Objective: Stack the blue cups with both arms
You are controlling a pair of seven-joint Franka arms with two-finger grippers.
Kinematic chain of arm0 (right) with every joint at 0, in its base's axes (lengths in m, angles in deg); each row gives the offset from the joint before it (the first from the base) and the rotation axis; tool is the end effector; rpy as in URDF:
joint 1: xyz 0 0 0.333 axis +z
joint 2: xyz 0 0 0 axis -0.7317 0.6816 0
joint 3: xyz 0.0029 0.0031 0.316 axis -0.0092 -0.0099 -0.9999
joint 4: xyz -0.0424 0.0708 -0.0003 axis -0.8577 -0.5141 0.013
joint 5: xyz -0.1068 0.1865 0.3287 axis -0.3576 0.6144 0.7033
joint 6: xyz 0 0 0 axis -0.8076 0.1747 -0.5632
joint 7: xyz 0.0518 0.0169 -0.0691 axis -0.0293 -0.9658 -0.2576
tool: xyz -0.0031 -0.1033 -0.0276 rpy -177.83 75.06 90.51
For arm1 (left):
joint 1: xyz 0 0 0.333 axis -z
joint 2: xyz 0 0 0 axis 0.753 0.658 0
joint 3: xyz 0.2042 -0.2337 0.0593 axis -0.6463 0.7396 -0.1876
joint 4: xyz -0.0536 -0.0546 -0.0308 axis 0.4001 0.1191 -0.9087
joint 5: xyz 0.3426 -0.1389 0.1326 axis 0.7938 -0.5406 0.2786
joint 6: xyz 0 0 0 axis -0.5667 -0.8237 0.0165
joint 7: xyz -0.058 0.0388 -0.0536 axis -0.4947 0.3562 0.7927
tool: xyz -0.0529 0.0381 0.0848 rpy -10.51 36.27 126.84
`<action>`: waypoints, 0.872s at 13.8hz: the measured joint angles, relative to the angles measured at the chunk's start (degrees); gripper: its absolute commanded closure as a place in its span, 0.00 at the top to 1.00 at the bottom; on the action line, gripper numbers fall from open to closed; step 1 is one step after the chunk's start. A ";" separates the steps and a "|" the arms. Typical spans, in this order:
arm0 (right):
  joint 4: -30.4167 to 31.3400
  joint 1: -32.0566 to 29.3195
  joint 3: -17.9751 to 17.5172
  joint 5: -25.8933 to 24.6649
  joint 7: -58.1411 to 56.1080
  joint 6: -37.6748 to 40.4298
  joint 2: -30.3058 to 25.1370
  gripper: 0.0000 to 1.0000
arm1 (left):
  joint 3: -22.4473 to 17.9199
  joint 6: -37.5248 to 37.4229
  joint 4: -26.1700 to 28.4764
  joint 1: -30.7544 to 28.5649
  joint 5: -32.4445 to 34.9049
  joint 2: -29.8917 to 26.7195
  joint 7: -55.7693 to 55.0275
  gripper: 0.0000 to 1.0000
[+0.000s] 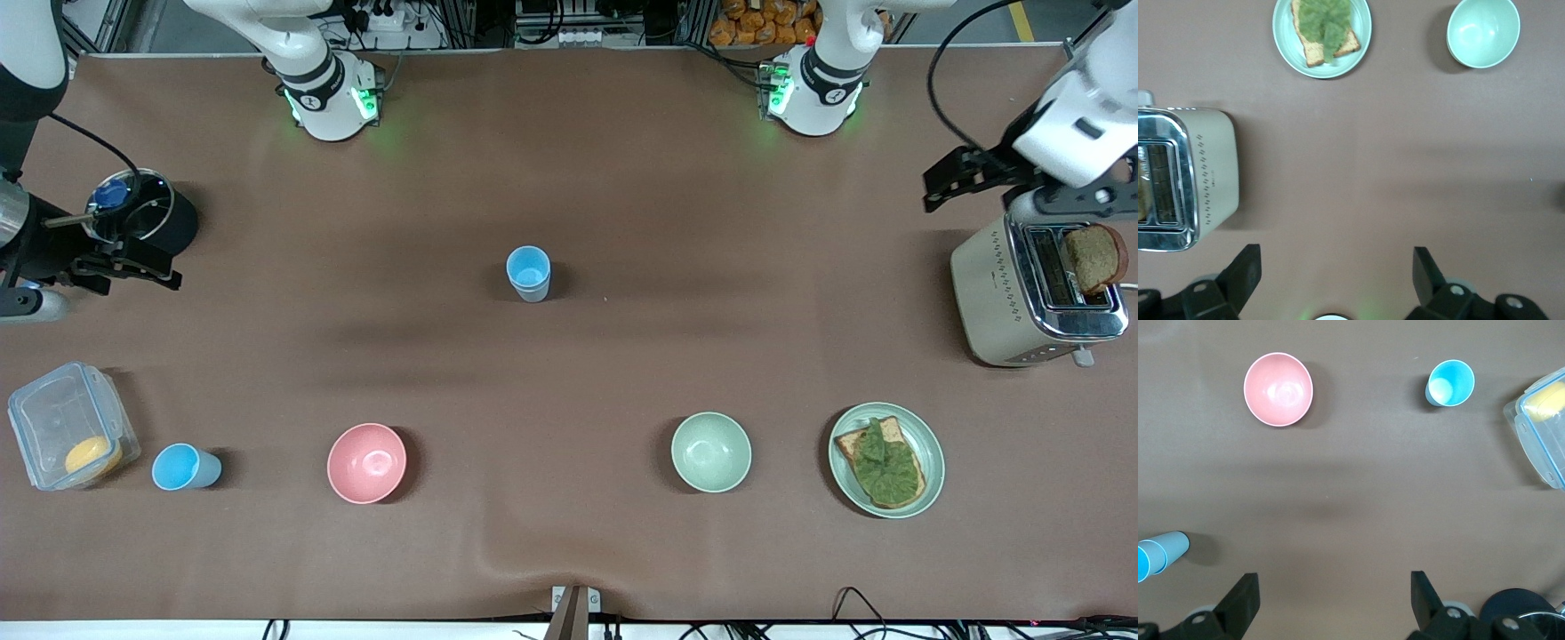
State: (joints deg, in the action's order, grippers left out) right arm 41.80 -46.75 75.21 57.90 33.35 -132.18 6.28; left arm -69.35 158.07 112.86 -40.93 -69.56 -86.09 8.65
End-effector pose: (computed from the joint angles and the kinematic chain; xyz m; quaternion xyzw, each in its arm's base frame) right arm 0.5939 -0.0018 0.5829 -0.9991 -0.0143 0.0156 0.0379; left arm 0.5116 -0.0541 0.6246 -0.9999 -0.0051 0.0114 0.0045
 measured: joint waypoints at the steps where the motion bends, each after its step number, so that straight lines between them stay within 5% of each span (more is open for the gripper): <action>1: 0.00 0.00 0.00 0.00 0.00 0.00 -0.03 1.00 | 0.44 -0.60 -1.09 -1.03 0.00 0.03 0.52 1.00; 6: 0.29 -0.04 0.25 0.00 0.00 0.13 -0.39 1.00 | 0.76 -6.03 -9.53 -1.89 0.00 3.14 0.75 1.00; 12: 1.15 -0.04 0.45 0.00 0.01 0.13 -1.20 1.00 | 1.08 -6.32 -10.62 -1.93 0.00 4.76 0.74 1.00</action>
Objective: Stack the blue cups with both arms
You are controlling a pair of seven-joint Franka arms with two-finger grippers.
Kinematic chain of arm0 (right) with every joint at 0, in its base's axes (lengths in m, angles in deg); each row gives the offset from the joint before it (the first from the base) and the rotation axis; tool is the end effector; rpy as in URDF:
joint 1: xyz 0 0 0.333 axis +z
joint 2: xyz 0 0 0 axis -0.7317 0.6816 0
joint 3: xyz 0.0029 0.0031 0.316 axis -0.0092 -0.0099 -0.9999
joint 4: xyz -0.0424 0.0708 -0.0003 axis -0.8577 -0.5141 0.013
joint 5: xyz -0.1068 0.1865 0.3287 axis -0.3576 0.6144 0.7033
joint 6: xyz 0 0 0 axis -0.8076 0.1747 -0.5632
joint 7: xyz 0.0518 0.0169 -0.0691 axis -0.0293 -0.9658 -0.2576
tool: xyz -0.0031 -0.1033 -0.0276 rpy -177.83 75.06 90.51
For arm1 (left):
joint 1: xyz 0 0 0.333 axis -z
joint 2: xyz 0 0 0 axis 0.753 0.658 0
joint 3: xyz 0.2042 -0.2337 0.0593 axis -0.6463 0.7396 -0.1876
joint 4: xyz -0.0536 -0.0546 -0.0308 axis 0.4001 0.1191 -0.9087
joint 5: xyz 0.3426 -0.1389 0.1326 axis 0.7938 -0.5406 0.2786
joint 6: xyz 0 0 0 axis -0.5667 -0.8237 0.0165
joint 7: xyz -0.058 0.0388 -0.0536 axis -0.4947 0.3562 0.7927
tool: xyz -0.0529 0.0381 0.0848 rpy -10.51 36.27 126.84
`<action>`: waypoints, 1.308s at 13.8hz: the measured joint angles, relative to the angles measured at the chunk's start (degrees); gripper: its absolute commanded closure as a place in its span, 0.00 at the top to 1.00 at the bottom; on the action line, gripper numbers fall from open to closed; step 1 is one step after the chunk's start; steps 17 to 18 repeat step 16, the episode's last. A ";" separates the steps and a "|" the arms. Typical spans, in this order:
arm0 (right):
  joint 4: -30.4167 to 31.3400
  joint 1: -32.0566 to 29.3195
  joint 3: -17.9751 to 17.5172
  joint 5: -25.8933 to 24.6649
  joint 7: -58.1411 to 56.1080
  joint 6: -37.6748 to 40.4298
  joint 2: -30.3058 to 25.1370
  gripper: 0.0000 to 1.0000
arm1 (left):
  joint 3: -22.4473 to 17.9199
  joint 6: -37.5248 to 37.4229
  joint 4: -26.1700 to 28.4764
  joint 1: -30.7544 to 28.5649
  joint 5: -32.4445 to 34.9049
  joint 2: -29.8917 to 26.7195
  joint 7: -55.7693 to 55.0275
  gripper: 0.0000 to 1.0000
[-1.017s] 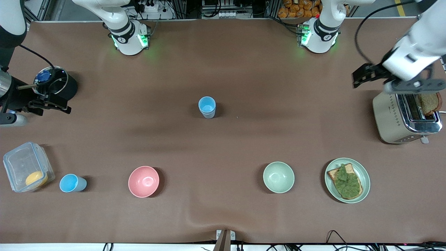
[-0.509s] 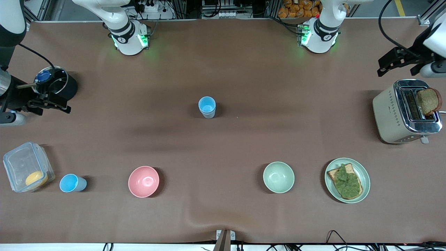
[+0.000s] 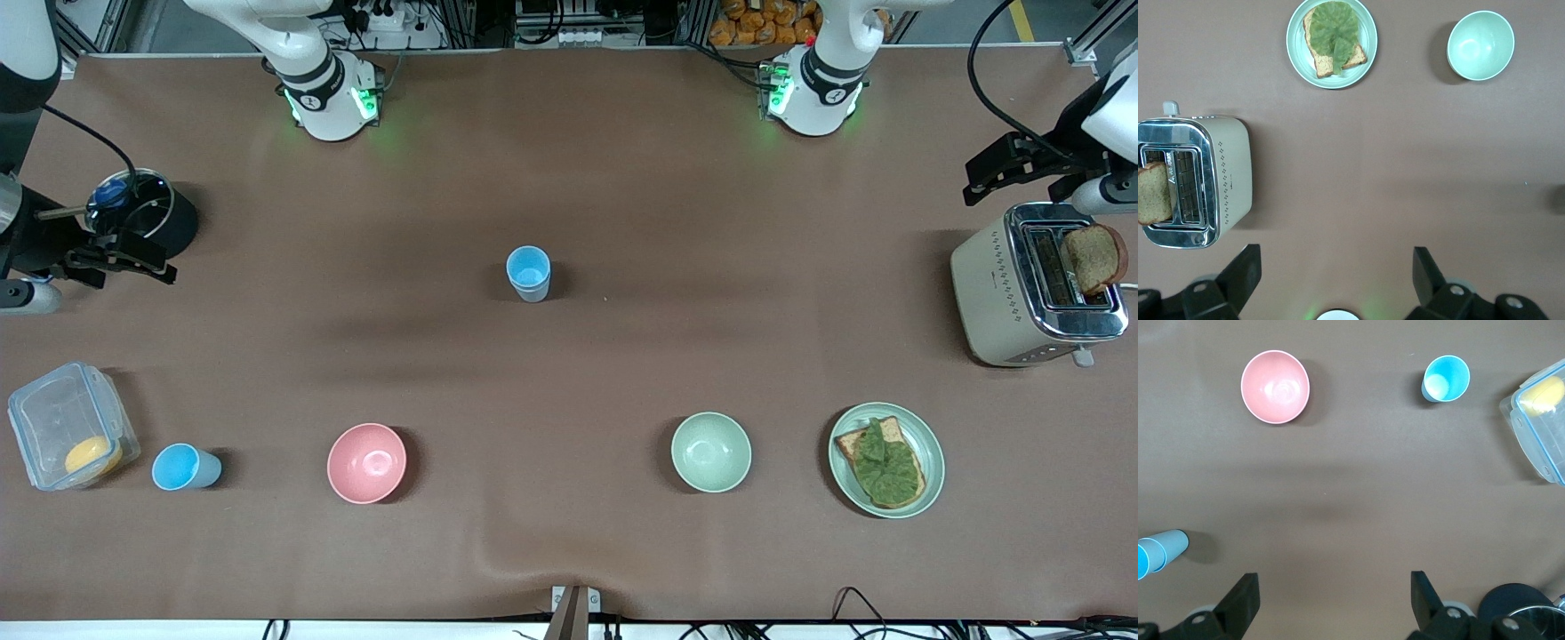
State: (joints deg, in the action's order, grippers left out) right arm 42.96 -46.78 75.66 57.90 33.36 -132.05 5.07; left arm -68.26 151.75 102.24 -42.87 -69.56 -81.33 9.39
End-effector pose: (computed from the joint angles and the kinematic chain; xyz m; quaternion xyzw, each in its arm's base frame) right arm 0.5872 -0.0065 0.5856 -0.9991 -0.0100 0.0161 0.0379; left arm 0.5281 -0.0487 0.6581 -0.9998 -0.0067 0.0153 0.0063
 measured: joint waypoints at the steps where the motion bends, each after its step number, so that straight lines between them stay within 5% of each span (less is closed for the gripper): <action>1: 0.05 0.00 -0.02 0.00 0.00 0.00 0.00 1.00 | 0.00 -0.03 -0.02 -0.06 0.00 0.00 0.00 1.00; 18: -0.07 -0.04 0.27 -4.08 -1.32 1.91 -0.85 1.00 | -0.10 -0.01 -0.09 -0.66 0.00 0.43 0.00 1.00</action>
